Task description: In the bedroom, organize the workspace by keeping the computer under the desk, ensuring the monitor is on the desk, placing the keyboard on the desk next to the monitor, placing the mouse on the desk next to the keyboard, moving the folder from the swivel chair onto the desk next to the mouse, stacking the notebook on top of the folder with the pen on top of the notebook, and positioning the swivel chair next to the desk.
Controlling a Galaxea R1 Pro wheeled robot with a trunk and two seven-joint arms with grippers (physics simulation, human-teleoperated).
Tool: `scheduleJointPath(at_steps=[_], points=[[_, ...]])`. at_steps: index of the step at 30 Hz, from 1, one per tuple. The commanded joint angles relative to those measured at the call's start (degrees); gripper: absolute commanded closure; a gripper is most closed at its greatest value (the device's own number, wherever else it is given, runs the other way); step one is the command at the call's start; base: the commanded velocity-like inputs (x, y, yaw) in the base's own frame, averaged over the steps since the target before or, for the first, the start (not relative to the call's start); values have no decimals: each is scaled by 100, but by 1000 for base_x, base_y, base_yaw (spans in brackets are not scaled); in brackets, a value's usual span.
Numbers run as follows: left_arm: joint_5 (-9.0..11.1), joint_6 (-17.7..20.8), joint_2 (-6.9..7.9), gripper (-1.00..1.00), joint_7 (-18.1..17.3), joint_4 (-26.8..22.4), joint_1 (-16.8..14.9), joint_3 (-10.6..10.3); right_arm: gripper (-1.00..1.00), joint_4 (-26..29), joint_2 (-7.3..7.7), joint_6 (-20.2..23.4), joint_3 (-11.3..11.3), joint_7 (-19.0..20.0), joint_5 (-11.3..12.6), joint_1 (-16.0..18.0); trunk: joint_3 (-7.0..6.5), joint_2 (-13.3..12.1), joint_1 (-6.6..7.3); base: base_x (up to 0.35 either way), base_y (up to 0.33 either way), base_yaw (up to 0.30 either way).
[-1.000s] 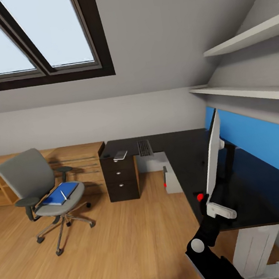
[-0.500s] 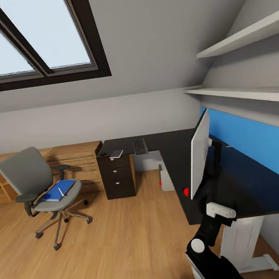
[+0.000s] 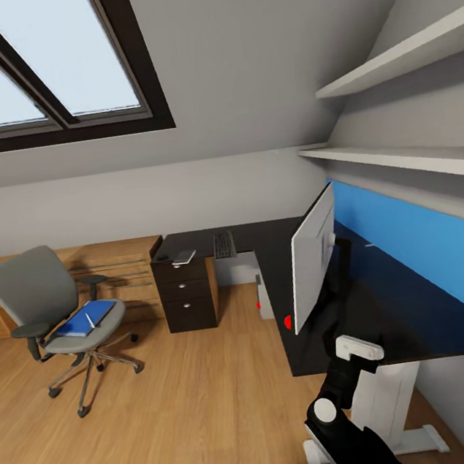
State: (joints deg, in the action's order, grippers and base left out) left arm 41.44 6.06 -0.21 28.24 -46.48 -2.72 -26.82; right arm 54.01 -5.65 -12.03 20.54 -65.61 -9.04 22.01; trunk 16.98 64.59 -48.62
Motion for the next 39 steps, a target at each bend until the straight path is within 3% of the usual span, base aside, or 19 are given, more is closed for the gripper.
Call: scheduleJointPath(at_steps=[1,5,6,13,16,19,24,27,28,29,33,35,36,37,39], points=[[22,18,3,-100,42,-10,-3,-16,-100,-5,-3,-35,12,-11,-1,5,7,4,0,0,-15,0],[22,18,3,-100,42,-10,-5,-16,-100,-11,-28,-37,61,7,2,5,7,4,0,0,-7,0],[22,18,3,-100,42,-10,-4,-16,-100,-20,-39,-45,170,13,-1,5,7,4,0,0,0,0],[22,18,3,-100,42,-10,-4,-16,-100,-46,-26,-35,205,61,-3,3,7,4,0,0,-174,0],[22,18,3,-100,42,-10,-4,-16,-100,-48,4,-49,397,116,-20,-2,7,4,0,0,-215,0],[24,18,3,-100,42,-10,-1,-16,-100,-81,151,-60,523,193,-19,-3,7,4,0,0,-192,0],[30,25,3,-100,42,-7,-3,-16,-100,-79,239,-55,519,450,-4,-4,7,4,0,0,-174,0],[31,26,3,-100,42,-3,-4,-16,-100,-61,400,-49,405,877,42,-5,7,4,0,0,-160,0],[29,27,3,-100,42,-2,-2,-16,-100,-54,534,-48,281,1088,109,-4,7,4,0,0,-159,0],[27,27,3,-100,42,-2,-4,-16,-100,-45,729,-45,23,1486,314,-4,7,4,0,0,-158,0],[24,27,7,-100,42,-1,-4,-16,-100,-41,935,-23,-445,2486,822,-4,7,4,0,0,-158,0],[23,25,10,-100,42,-1,-2,-11,-100,-76,1104,29,-833,3567,1226,-4,7,4,0,0,-157,0],[23,26,11,-100,42,-1,-1,-11,-100,-92,1145,72,-931,3845,1311,-2,7,4,0,0,-156,0],[23,26,11,-100,42,-1,-3,-9,-100,-125,1221,210,-1131,4377,1449,4,7,4,0,0,-151,0],[21,23,13,-100,42,-1,-2,-9,-100,-156,1283,402,-1343,4841,1541,24,7,4,0,0,-146,0]])
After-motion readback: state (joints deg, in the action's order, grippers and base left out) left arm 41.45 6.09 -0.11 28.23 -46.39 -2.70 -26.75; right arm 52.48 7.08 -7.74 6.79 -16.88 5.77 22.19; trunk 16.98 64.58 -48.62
